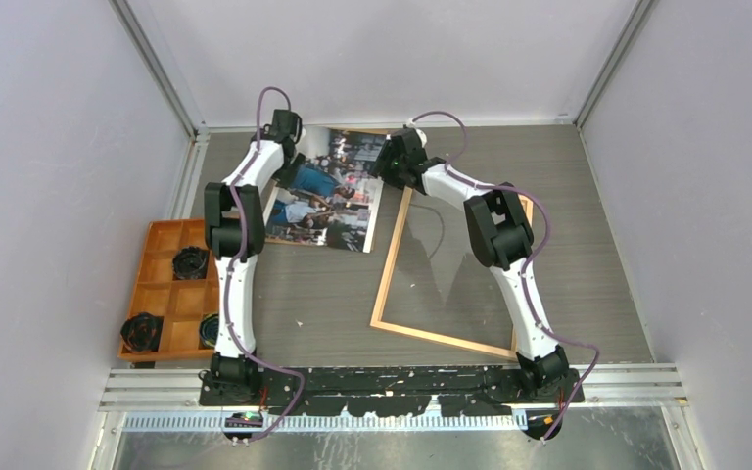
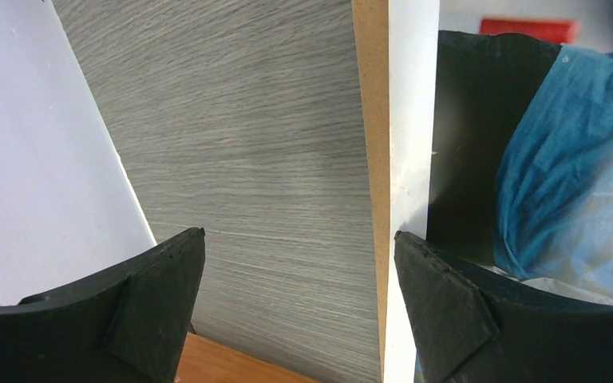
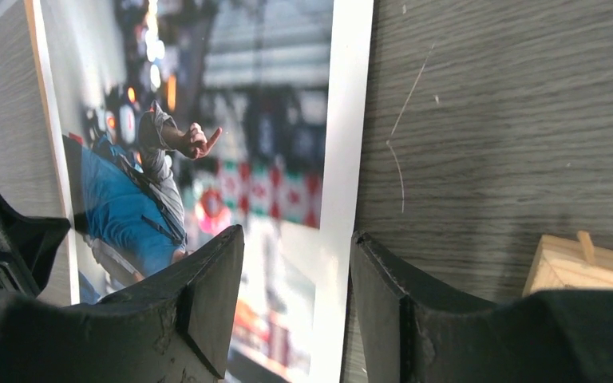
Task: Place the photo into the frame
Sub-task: Pick up the photo at the center of the board.
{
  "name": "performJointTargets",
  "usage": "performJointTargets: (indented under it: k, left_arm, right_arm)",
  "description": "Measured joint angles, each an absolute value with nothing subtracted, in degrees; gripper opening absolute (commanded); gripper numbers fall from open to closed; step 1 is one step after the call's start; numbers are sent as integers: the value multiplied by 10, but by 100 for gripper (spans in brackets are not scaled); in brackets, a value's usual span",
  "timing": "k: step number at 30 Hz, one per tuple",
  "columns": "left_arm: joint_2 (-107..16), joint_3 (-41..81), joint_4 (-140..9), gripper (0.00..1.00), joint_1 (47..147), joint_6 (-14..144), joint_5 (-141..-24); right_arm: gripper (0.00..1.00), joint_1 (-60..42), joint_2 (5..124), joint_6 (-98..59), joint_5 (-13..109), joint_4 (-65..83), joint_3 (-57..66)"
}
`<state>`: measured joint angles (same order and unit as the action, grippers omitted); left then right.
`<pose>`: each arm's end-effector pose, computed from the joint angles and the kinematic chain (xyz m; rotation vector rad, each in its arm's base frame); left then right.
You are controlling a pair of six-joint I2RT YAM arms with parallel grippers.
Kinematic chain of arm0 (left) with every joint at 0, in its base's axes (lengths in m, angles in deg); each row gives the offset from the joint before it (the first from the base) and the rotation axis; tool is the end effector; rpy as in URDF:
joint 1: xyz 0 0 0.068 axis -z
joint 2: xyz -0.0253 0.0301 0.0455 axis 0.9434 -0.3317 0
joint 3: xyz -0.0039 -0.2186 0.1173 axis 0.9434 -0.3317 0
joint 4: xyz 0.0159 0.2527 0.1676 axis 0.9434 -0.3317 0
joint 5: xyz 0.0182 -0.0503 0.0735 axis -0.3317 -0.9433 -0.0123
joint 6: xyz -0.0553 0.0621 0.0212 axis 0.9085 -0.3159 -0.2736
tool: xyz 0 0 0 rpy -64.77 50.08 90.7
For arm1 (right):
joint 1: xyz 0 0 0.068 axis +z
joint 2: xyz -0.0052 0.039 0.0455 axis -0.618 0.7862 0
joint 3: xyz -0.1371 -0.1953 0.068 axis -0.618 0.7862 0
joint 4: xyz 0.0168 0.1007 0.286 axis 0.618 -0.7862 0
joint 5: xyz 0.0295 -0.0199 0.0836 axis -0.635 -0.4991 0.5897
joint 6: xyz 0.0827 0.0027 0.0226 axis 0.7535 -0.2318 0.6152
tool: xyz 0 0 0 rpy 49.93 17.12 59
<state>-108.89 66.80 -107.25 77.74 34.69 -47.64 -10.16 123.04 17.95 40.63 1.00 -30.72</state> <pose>0.5649 -0.0365 0.1119 0.4128 2.5384 0.6748 0.5322 0.2834 0.0900 0.3285 2.2927 0.6797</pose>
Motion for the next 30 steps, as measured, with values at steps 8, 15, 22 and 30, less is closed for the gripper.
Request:
performJointTargets:
  k: [8, 15, 22, 30]
  left_arm:
    - [-1081, 651, -1062, 91, 777, 330, -471]
    - [-1066, 621, -1041, 91, 777, 315, -469]
    - [-1058, 601, -1026, 91, 777, 301, -465]
    - [-1057, 600, -1023, 91, 777, 293, -465]
  right_arm:
    - [56, -102, 1214, 188, 431, 49, -266]
    - [56, -91, 1195, 171, 436, 53, -255]
    - [57, -66, 1174, 154, 445, 59, -249]
    - [36, -62, 1166, 167, 479, 125, -200]
